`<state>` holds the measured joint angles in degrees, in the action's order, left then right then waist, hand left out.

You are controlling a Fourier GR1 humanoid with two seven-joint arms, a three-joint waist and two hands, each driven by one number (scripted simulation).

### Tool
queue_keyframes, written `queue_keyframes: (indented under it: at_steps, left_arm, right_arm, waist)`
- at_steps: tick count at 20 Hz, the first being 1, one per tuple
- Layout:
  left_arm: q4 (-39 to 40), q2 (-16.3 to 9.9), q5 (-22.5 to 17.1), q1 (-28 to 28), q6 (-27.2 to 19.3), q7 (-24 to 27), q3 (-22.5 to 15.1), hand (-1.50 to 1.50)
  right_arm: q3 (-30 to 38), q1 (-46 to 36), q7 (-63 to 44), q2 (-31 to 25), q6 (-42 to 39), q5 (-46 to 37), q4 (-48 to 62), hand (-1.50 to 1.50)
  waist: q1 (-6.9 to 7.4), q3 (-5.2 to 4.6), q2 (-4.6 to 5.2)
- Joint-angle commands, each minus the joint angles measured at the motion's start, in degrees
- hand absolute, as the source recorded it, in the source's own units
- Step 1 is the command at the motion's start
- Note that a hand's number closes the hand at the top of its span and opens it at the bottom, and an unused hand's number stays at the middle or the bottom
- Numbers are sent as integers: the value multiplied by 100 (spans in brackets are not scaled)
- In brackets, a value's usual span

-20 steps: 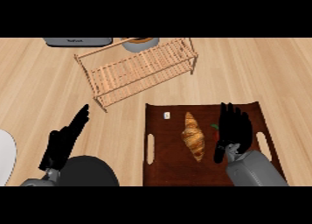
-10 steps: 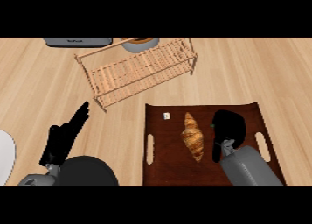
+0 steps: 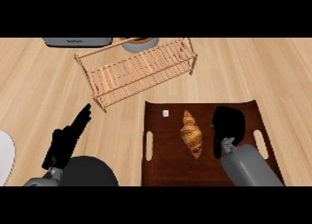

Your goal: Pick the bell pepper from the tray and place it in the tiered shelf

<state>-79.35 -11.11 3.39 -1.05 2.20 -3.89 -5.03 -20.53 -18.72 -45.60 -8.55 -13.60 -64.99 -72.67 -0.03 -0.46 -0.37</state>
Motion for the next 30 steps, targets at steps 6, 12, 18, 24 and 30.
queue_keyframes:
  at_steps: [6, 12, 18, 24, 30]
  left_arm:
    - [-61, -14, 11, -11, 134, 28, 71, 0]
    - [196, 27, 81, 79, 56, 256, 152, 0]
    - [45, -11, 18, 65, 162, 74, 204, 0]
    - [-42, -44, -7, 79, 250, 96, 234, 0]
    - [115, 80, 99, 22, 276, 102, 155, 0]
  right_arm:
    - [-143, 78, 1126, -65, -141, 415, -1059, 150]
    - [306, 17, 1545, -513, -1135, 1245, -2825, 150]
    - [1014, -380, 1375, -675, -1220, 1402, -3843, 150]
    - [1630, -1494, 722, 89, -961, 1804, -3917, 150]
    - [2203, -3202, 513, -17, -1057, 1885, -2617, 150]
  waist:
    - [-11, 47, 26]
    - [-76, 42, 9]
    - [-41, 44, 16]
    - [30, 43, 29]
    - [58, 42, 43]
